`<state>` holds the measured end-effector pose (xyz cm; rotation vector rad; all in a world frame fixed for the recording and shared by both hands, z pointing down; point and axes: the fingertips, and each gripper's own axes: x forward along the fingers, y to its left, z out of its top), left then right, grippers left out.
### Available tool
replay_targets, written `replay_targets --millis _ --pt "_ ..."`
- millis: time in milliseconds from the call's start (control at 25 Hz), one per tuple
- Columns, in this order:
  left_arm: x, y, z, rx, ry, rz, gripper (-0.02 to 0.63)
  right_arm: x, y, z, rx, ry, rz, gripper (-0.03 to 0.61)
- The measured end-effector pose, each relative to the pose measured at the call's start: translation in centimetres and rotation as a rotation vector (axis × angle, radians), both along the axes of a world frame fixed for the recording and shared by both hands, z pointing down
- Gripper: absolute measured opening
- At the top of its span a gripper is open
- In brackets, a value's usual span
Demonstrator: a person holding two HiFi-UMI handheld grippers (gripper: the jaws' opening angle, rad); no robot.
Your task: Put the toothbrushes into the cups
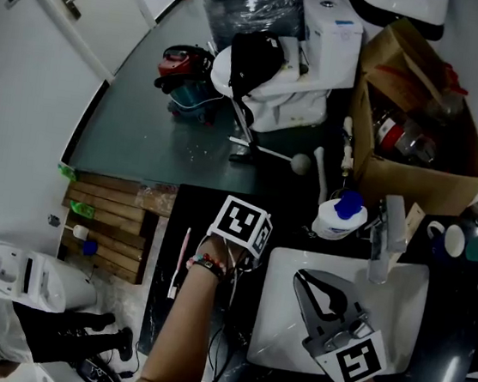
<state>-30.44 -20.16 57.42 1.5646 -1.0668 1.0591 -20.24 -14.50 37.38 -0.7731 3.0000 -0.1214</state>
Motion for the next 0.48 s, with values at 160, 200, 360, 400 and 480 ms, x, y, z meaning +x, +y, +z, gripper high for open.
replay_targets --millis 160,200,360,400,480 --pt "-0.39 0.06 0.37 -0.011 -0.022 -0.001 0.054 0.24 -0.15 0.24 -0.012 0.001 0.004 0.035" --pt "-0.39 0.06 0.34 -0.008 -0.018 -0.004 0.052 0.28 -0.19 0.26 -0.014 -0.001 0.006 0.035" --pt "-0.37 0.06 0.28 0.012 -0.007 -0.016 0.049 0.28 -0.21 0.02 -0.011 -0.006 0.010 0.035" --pt "-0.38 0.07 0.30 0.015 -0.005 -0.014 0.049 0.24 -0.17 -0.09 -0.006 -0.006 0.009 0.035" --pt "-0.33 0.11 0.23 0.022 -0.003 -0.003 0.048 0.21 -0.03 -0.33 0.002 -0.006 0.008 0.035"
